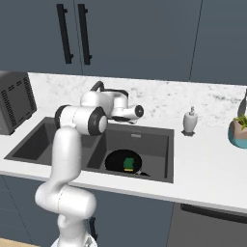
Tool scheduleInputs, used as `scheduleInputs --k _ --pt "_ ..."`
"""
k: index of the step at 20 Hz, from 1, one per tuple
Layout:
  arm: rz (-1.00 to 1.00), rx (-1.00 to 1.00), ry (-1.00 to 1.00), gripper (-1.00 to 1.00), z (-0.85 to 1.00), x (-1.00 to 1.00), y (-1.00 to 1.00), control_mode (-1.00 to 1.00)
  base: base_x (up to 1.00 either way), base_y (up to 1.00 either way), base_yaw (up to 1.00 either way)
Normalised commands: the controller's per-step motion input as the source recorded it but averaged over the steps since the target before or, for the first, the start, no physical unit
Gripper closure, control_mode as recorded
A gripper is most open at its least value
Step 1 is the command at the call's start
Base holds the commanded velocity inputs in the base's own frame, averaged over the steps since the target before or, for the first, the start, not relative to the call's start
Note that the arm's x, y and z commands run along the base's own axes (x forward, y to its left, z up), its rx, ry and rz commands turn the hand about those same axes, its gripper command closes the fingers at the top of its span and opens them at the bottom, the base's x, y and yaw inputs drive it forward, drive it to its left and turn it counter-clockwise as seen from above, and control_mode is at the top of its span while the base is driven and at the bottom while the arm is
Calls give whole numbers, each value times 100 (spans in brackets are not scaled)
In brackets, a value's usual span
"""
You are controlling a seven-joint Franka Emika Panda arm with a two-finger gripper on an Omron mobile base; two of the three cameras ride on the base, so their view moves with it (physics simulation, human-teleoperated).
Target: Pick the pan and sponge and place them into the sink. Then turn on the water.
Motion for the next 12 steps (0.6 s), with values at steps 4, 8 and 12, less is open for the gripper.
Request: scheduleInputs --k 4,8,12 --pt "0 0 0 -100 -4 13 0 -100 0 0 0" --pt "0 0 0 -100 -8 10 2 -100 0 0 0" --pt "0 0 0 -100 -4 1 1 -100 0 0 0"
